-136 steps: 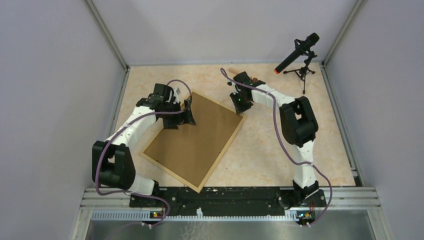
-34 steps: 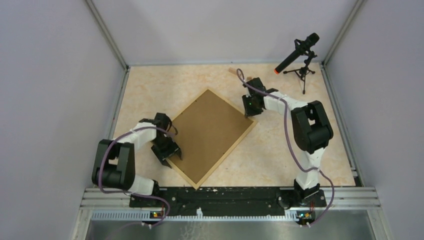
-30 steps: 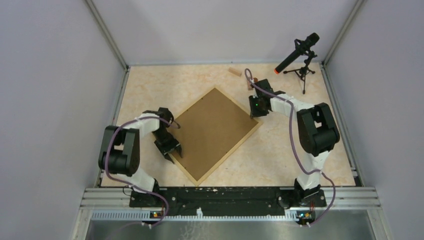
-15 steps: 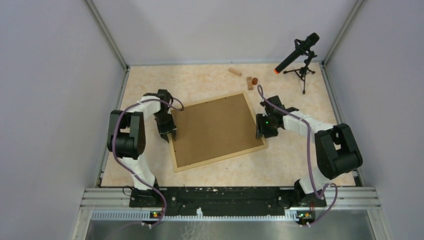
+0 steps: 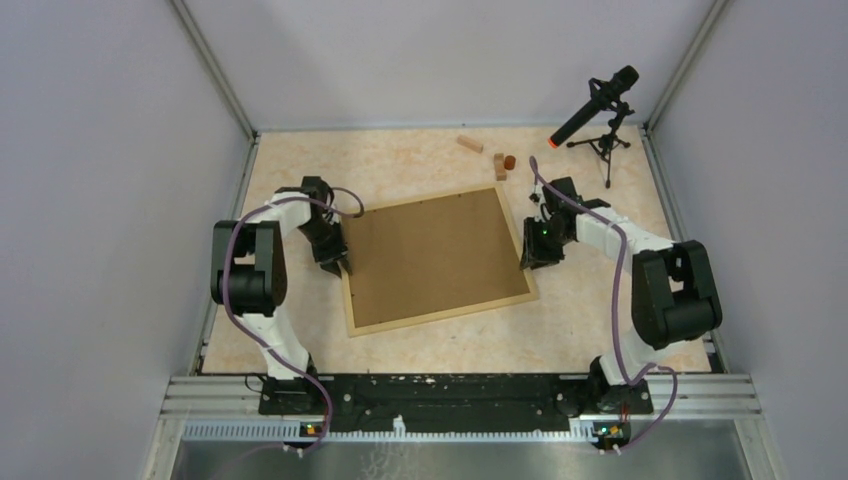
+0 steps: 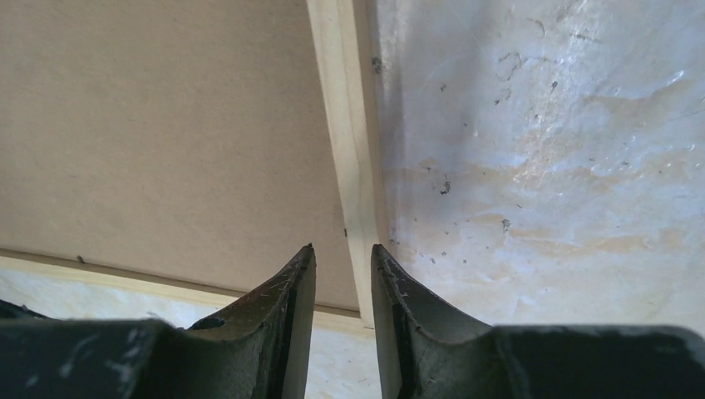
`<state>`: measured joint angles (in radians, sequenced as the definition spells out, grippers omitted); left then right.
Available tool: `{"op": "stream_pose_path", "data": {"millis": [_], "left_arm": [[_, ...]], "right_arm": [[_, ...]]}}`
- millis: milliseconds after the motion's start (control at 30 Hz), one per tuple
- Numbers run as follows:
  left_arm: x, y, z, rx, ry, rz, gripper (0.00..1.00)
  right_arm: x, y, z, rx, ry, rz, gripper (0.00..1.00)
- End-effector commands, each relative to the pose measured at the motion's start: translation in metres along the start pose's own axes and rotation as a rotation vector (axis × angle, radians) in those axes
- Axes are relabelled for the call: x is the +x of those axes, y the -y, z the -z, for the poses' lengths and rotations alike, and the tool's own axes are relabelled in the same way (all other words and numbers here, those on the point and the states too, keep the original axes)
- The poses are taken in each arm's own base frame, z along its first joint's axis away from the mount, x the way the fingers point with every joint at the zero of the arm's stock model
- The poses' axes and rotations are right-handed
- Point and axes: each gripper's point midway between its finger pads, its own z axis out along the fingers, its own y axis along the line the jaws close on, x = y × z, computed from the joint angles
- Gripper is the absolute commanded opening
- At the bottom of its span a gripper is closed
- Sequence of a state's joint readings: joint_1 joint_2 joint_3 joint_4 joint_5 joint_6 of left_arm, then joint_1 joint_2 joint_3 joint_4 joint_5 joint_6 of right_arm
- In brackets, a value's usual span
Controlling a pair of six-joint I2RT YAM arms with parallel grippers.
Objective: Put the photo into the frame
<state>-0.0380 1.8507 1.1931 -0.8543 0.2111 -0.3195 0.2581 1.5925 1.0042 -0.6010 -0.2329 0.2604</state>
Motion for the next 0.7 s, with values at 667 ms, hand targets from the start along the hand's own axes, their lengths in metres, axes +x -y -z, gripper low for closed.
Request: {"op": "stream_pose_path", "data": {"millis": [667], "left_arm": [[-0.038,-0.002,-0.036,0.014,0.127,-0.021,0.15]], "right_arm": [[0.007,0.019,-0.026,0.083,-0.055,0.027,0.27]]}}
